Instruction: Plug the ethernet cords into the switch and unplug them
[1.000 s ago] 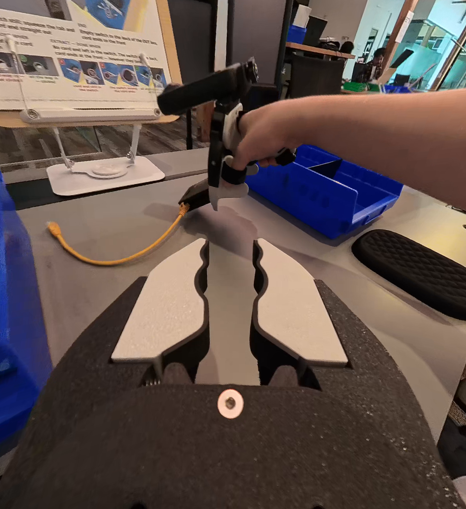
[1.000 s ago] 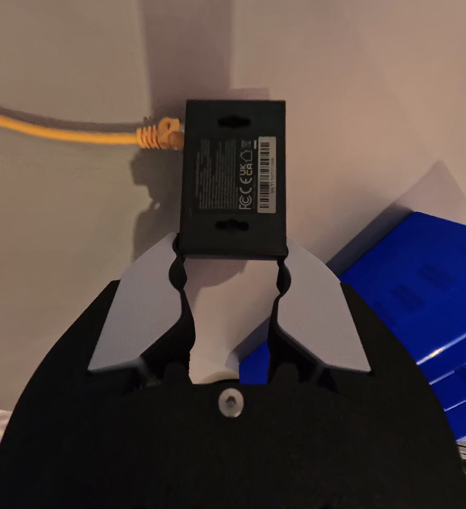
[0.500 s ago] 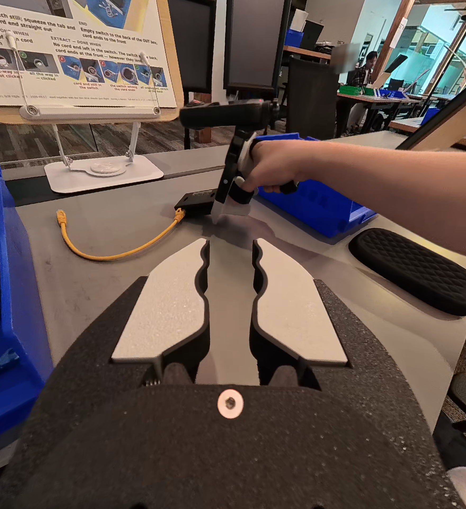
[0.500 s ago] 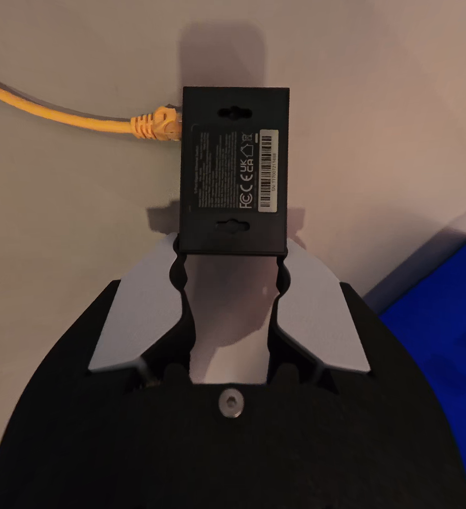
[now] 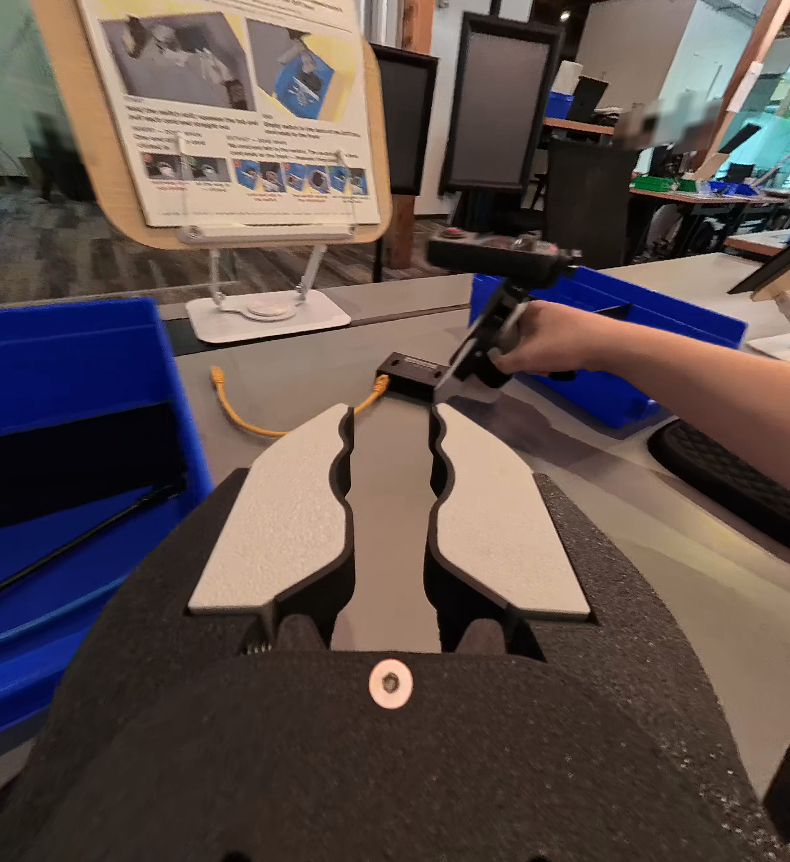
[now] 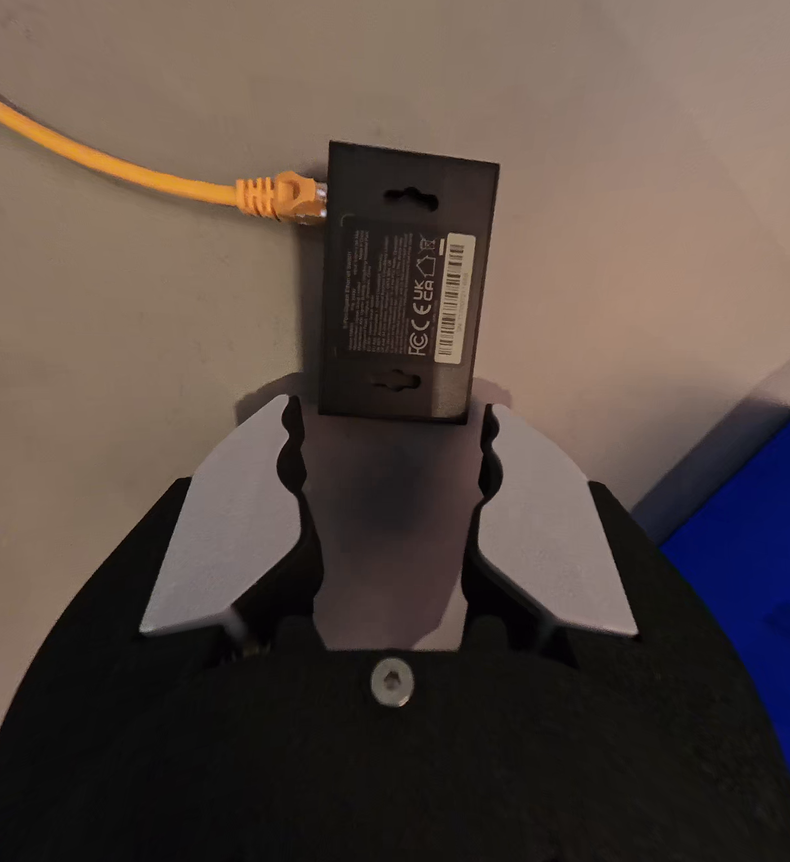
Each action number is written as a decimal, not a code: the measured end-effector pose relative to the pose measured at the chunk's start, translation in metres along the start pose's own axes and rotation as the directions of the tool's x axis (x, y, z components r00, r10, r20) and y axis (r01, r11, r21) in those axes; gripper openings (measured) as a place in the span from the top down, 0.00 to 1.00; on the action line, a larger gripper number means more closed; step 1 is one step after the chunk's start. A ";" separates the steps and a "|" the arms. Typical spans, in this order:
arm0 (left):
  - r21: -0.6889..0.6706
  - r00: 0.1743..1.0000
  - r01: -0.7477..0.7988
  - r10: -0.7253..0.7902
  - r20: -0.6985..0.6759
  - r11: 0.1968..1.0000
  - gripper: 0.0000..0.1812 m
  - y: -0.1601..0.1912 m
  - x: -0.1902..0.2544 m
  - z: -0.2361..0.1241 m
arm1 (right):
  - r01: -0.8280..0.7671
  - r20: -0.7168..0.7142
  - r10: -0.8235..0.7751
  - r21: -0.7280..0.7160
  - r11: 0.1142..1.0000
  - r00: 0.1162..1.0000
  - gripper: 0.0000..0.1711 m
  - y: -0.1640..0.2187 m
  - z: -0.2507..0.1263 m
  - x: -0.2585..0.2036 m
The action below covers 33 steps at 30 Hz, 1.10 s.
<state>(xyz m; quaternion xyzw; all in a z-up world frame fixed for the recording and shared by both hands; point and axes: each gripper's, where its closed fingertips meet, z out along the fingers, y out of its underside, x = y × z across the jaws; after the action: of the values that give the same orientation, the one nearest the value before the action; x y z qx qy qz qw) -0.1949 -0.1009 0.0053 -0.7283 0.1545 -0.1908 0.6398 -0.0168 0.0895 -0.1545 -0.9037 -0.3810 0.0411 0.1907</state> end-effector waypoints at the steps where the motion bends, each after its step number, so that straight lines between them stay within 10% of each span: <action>1: -0.002 0.999 -0.017 0.017 0.030 1.000 0.83 -0.004 -0.011 -0.007 | 0.013 -0.005 -0.013 0.043 0.999 1.000 0.59 -0.003 -0.005 0.000; 6: -0.158 0.960 -0.169 0.199 0.198 0.973 0.83 -0.020 -0.100 -0.055 | 0.151 -0.120 -0.112 0.395 0.906 0.986 0.59 -0.034 -0.074 -0.004; 11: -0.424 0.925 -0.303 0.370 0.083 0.853 0.86 -0.002 -0.161 -0.061 | 0.162 -0.059 -0.159 0.592 0.790 0.986 0.62 -0.050 -0.127 -0.025; 24: -0.800 0.859 -0.497 0.325 -0.396 0.337 0.91 0.102 -0.207 0.017 | 0.159 0.052 -0.255 0.658 0.736 0.966 0.64 -0.066 -0.141 -0.051; 33: -0.822 0.851 -0.515 0.259 -0.457 0.244 0.94 0.134 -0.213 0.034 | 0.127 0.086 -0.231 0.630 0.766 0.969 0.65 -0.051 -0.123 -0.042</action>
<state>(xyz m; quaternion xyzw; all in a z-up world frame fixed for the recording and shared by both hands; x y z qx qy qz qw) -0.3638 0.0108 -0.1484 -0.8682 0.4814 0.0138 0.1193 -0.0538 0.0538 -0.0249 -0.7440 -0.4448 0.2170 0.4489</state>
